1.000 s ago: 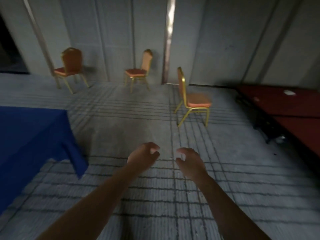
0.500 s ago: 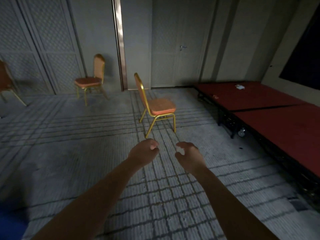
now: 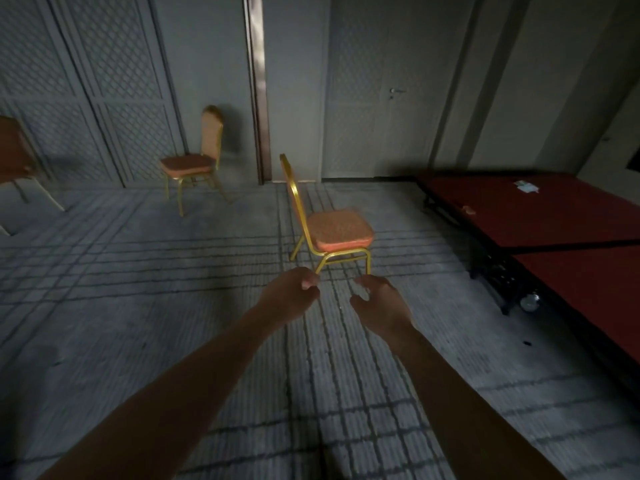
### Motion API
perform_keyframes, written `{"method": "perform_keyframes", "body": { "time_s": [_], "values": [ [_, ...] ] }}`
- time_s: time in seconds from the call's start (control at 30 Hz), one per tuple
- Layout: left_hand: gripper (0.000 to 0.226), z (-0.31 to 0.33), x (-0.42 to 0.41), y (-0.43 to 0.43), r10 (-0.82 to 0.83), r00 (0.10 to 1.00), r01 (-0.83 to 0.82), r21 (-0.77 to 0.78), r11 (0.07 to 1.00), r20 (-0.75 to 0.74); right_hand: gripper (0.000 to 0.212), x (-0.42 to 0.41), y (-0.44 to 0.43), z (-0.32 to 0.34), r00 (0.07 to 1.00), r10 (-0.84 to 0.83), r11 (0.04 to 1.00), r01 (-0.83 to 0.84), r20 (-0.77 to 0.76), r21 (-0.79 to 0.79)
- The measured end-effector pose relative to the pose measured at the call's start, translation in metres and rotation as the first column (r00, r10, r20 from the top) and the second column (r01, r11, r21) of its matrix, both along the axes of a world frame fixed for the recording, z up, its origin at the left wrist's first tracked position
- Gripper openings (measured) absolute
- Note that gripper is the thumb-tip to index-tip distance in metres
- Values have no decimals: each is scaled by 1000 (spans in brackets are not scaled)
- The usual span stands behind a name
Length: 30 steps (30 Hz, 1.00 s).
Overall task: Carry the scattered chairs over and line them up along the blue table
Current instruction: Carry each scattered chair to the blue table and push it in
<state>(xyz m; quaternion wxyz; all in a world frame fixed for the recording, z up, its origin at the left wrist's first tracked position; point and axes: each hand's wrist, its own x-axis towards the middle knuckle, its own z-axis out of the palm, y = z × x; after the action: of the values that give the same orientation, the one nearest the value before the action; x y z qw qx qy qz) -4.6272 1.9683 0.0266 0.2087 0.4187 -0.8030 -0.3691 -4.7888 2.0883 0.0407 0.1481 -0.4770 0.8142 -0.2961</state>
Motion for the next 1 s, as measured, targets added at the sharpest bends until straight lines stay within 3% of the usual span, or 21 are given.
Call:
{"method": "perform_keyframes", "body": {
  "time_s": [0.27,0.53,0.83,1.0],
  "values": [
    [27,33,-79,-135,172,985,-172,-11,985,28,42,-99,-165,11,977,204,979,-205,-57,-13],
    [28,29,-125,-251,235,971,-235,-9,972,29,43,-148,-291,8,953,299,954,-299,-54,8],
    [30,23,-163,-456,192,981,-191,-28,981,27,49,-180,-499,3,964,259,965,-257,-58,46],
    [35,24,-182,-586,152,987,-152,-5,988,51,37,-189,-623,4,973,225,974,-226,-55,-14]
  ]
}}
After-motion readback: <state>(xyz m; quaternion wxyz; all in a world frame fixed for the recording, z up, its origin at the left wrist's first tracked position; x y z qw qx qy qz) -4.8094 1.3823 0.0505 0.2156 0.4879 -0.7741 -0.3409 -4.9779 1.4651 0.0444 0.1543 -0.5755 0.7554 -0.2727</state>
